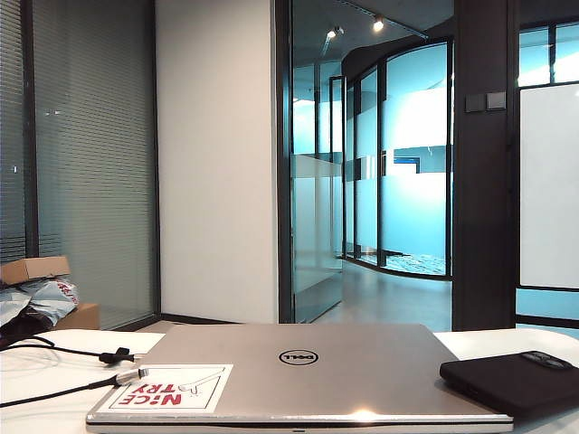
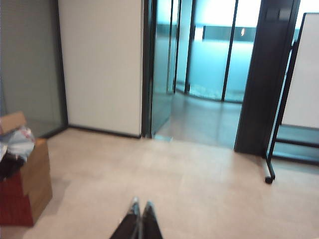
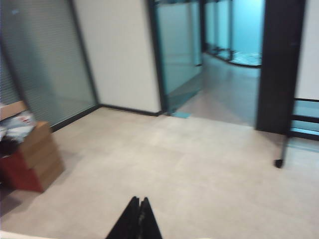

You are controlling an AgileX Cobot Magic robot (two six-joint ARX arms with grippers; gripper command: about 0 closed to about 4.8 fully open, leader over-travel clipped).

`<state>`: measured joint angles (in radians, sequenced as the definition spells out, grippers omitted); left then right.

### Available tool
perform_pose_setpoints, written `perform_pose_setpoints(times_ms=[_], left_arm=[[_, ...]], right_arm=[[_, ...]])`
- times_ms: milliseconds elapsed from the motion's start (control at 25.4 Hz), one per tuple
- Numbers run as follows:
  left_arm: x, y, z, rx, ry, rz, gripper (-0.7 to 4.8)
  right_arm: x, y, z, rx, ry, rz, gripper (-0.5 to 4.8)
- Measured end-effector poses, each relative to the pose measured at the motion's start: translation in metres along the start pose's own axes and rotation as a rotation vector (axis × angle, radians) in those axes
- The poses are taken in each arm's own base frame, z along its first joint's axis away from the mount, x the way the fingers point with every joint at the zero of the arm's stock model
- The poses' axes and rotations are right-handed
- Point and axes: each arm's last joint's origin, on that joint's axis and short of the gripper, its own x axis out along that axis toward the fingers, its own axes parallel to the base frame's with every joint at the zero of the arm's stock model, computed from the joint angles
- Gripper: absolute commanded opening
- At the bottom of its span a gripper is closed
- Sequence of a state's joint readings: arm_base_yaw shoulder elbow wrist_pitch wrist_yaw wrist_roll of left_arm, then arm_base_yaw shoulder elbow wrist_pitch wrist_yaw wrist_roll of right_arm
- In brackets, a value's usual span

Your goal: Pick up the charging cable and the phone, plug the charging cable into the charging port on the phone, and finally place them back on the table.

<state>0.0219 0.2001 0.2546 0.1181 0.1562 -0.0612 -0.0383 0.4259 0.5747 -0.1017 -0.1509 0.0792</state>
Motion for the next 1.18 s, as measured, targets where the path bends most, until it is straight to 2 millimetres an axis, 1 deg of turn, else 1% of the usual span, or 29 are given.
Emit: perform_pose_setpoints(times_ms=[118,158,276,394,434,788,828,1025,1182], left_arm=[[0.01,0.001,0.003,-0.005,0.032,0.002,-0.05],[0.016,0.002,0.004,-0.008,0.046,-0.003,-0.05],[0.03,0.002,0.006,-0.017,0.091,-0.015,-0.05],[0.039,-0.001,0.001,-0.026,0.13,-0.043,-0.05],[0.043,-0.003,-0.003,-0.03,0.15,-0.063,-0.05],[0.06,-0.017,-0.021,-0.043,0.253,-0.16,-0.05],[0.064,-0.019,-0.026,-0.027,0.277,-0.174,-0.05],[0.073,-0.026,-0.04,0.082,0.351,-0.228,-0.05],[0.078,-0.031,-0.054,0.152,0.416,-0.274,-0.05]], right_arm=[[0.008,0.005,0.007,0.002,0.011,0.045,-0.03],[0.011,0.008,0.008,-0.001,0.019,0.071,-0.03],[0.017,0.018,0.005,0.002,0.053,0.158,-0.03],[0.017,0.029,0.004,-0.016,0.068,0.241,-0.03],[0.016,0.036,0.002,-0.05,0.075,0.282,-0.03],[0.005,0.065,-0.012,-0.096,0.2,0.434,-0.02],[0.003,0.069,-0.013,-0.102,0.213,0.476,-0.02],[-0.003,0.079,-0.015,-0.111,0.232,0.564,-0.02],[-0.006,0.083,-0.017,-0.119,0.244,0.586,-0.02]])
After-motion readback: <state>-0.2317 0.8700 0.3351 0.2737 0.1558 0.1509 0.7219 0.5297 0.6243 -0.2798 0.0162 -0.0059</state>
